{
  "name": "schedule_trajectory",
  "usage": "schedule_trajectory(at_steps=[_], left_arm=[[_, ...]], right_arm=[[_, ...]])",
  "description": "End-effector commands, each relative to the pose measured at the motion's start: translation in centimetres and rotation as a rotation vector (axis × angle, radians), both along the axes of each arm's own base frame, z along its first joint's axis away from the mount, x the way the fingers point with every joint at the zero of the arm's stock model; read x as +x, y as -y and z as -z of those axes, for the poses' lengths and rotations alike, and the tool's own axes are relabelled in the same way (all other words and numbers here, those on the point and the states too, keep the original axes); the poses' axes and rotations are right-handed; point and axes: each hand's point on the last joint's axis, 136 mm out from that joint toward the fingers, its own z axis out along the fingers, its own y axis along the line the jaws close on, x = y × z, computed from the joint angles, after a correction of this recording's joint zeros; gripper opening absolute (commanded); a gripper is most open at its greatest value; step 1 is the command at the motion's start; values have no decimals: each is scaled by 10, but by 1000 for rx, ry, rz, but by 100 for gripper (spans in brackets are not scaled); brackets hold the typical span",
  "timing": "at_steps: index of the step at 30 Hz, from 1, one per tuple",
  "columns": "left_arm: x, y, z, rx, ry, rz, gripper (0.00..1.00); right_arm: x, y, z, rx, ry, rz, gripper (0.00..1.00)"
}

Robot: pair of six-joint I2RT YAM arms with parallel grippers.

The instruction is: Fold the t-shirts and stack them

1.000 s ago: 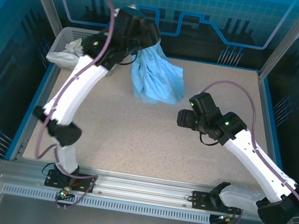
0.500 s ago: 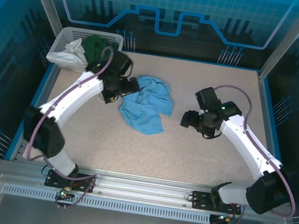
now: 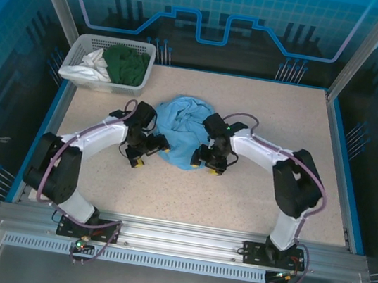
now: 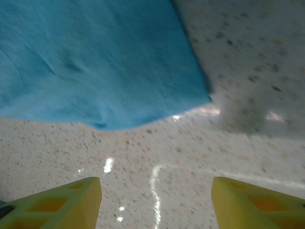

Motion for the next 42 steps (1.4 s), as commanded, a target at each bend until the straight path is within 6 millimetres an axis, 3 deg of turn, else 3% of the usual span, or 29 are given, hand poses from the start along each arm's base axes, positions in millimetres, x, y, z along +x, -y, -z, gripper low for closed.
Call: schedule_trajectory(at_steps=[1,5,8,12,14,19,22,25,28,31,34,38,42], left_arm=[[32,16,-9,-63,39,6,93],[39,10,-25,-22,58,-99,93],[36,-1,-45,43,83,-116,94],[34,-16,-68,132,137,-93,95],[30,-19,-73,150,156,-78,95],[12,-15,-66,194,177,23,99],[-12,-16,-51,204,133,73,99],[-32,-16,-37,179,128,102,98],[-45,-25,-32,201,127,124,98],[-49,-30,-36,212,165,143,99],[-49,-34,-38,221,189,142,99],[-53,-35,-41,222,183,141,99],[-55,-37,-39,215,199,114,99]], right_arm=[[17,-19,8,36,-8,-56,59],[31,-4,31,0,-34,-25,49],[33,11,45,-48,-50,8,52],[26,3,51,9,-38,-11,55],[25,8,49,-25,-30,-12,58],[24,21,36,-54,48,87,61],[19,27,37,-109,56,134,62],[17,22,32,-124,82,148,63],[15,19,15,-154,148,153,70],[12,17,9,-148,173,157,72],[7,27,12,-187,165,177,72],[7,32,2,-139,242,227,72],[13,40,15,-187,185,216,71]])
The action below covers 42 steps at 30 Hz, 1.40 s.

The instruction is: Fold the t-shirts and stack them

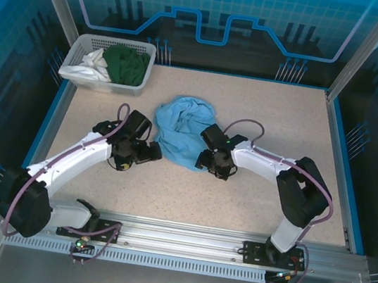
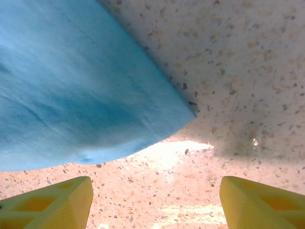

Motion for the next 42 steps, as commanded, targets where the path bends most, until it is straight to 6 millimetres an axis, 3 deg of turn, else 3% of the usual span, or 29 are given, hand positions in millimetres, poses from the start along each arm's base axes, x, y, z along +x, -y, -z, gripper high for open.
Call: schedule_trajectory(at_steps=[1,7,10,13,14,15,17,20,23,28,33,40,42], left_arm=[[-5,-5,1,8,14,-5,98],[-4,-5,-4,9,26,-13,98],[-3,-5,-7,5,36,-11,98],[2,-1,-16,-6,63,14,97],[5,2,-21,-17,77,30,97],[9,8,-26,-38,99,56,97],[17,23,-39,-87,153,114,97],[25,46,-63,-206,199,136,97],[37,72,-97,-372,243,112,97],[64,102,-148,-637,297,6,98],[81,116,-157,-833,244,-146,97],[95,138,-164,-942,184,-187,94],[97,136,-162,-952,179,-229,94]], right_arm=[[14,3,9,-18,-15,23,69],[34,-18,30,-9,-53,-30,53],[38,-23,36,-22,-62,-37,33],[46,-33,23,5,-28,-60,13],[49,-37,14,13,-10,-77,1],[51,-41,3,22,7,-90,0],[56,-55,-28,85,57,-132,0],[60,-76,-91,210,187,-205,0],[59,-83,-153,308,327,-255,0],[48,-94,-216,488,434,-285,0],[40,-100,-260,624,504,-287,0],[24,-100,-270,652,502,-306,0],[20,-98,-269,657,502,-299,0]])
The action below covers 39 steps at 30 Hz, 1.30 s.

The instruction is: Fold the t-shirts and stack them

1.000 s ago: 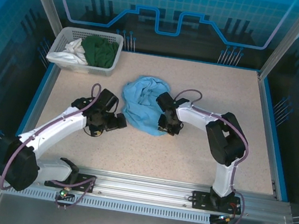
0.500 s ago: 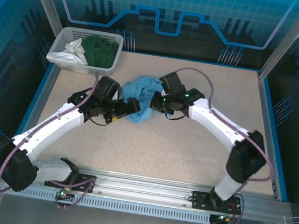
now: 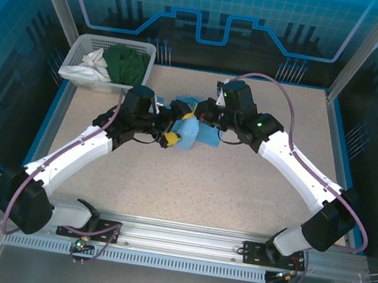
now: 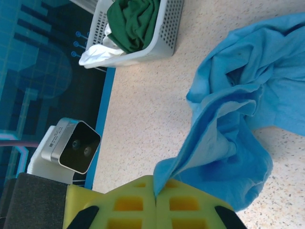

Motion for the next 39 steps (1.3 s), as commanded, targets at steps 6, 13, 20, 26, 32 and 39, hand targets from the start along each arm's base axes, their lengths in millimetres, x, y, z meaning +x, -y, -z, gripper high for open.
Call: schedule_trajectory(at_steps=[6,13,20,26,32,39], left_arm=[[20,-7,-15,-170,-12,-202,97],[12,-24,-2,-162,-43,-298,98],[18,29,-21,-202,-31,-151,96],[23,56,-22,-227,-32,-96,65],[22,50,-25,-183,-12,-68,3],[12,-37,-35,50,57,-112,0]], right_arm=[[-52,-17,-12,126,-48,-137,0],[-48,21,-15,154,-49,-13,0],[-58,19,-31,186,-18,-68,0],[-66,18,-31,181,-7,-104,0],[-68,36,-15,129,-19,-65,11],[-39,128,34,-12,-144,237,82]])
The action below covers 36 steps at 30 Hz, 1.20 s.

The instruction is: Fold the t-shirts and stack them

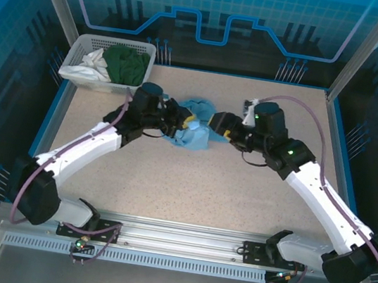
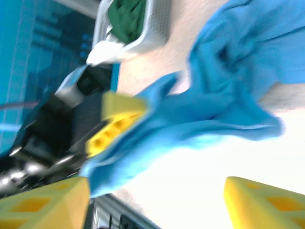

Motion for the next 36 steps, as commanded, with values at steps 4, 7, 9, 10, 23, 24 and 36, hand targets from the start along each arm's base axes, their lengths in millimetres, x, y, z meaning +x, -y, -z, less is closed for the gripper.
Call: schedule_trajectory(at_steps=[4,7,9,10,23,24,36], left_arm=[[-32,-85,-38,195,104,-34,0],[-41,-96,-40,195,112,-53,0],[-47,-100,-39,184,105,-68,0],[-50,-104,-40,182,106,-79,0],[-64,-126,-43,217,102,-136,0],[-64,-126,-43,219,103,-138,0],[-41,-131,-56,201,129,-194,0]], right_arm=[[34,70,92,-239,-234,161,83],[62,64,135,-366,-318,121,83],[85,59,157,-419,-347,95,83],[98,54,165,-439,-344,70,84],[179,0,242,-459,-479,-52,72],[179,-2,256,-485,-505,-62,72],[173,4,285,-550,-582,-50,5]])
